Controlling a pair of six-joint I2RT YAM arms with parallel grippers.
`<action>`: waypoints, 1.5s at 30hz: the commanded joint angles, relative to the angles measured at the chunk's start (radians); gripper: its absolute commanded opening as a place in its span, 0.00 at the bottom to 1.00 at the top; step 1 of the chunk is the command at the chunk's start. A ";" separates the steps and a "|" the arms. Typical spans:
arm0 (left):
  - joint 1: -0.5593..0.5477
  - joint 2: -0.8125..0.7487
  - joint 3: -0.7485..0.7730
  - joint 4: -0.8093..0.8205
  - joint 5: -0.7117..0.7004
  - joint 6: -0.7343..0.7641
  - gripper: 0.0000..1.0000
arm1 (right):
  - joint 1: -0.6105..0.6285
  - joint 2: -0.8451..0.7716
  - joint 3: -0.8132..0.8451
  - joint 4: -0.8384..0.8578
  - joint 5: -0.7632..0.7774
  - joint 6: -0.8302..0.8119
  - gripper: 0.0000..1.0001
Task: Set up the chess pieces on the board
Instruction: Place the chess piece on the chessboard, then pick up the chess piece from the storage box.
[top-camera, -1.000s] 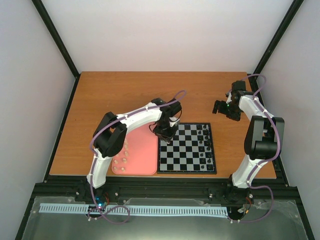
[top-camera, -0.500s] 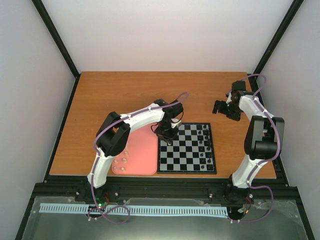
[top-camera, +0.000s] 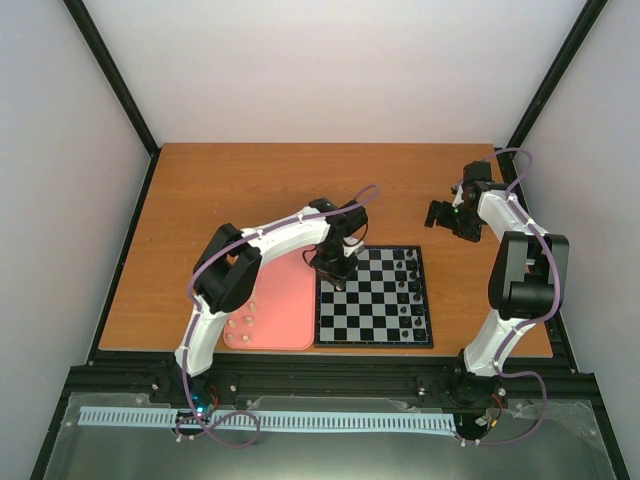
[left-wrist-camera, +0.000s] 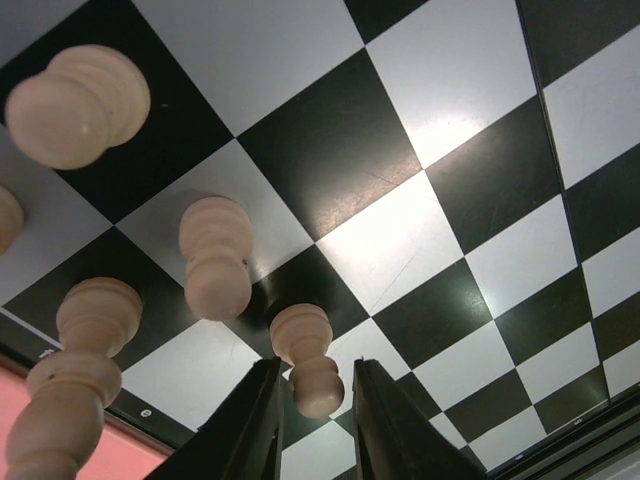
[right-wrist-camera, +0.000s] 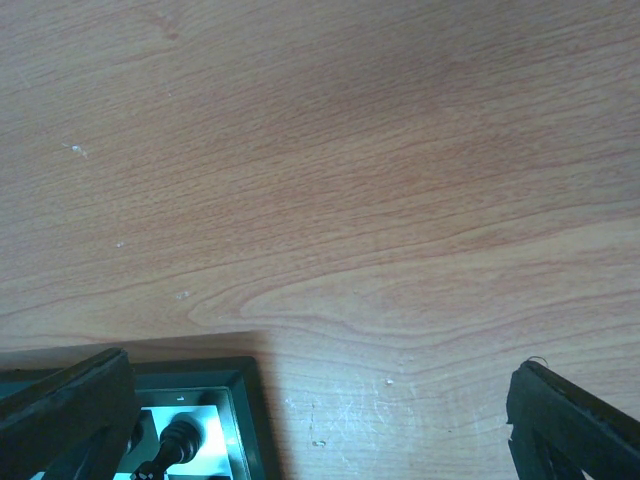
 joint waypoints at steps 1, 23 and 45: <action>-0.013 -0.017 0.012 -0.001 0.012 0.021 0.28 | 0.005 0.000 0.009 0.011 -0.004 -0.006 1.00; -0.010 -0.285 0.068 -0.097 -0.089 0.003 0.81 | 0.006 0.010 0.025 0.008 -0.013 -0.006 1.00; 0.417 -0.579 -0.565 0.072 -0.206 -0.216 0.76 | 0.010 0.022 0.028 0.008 -0.027 -0.005 1.00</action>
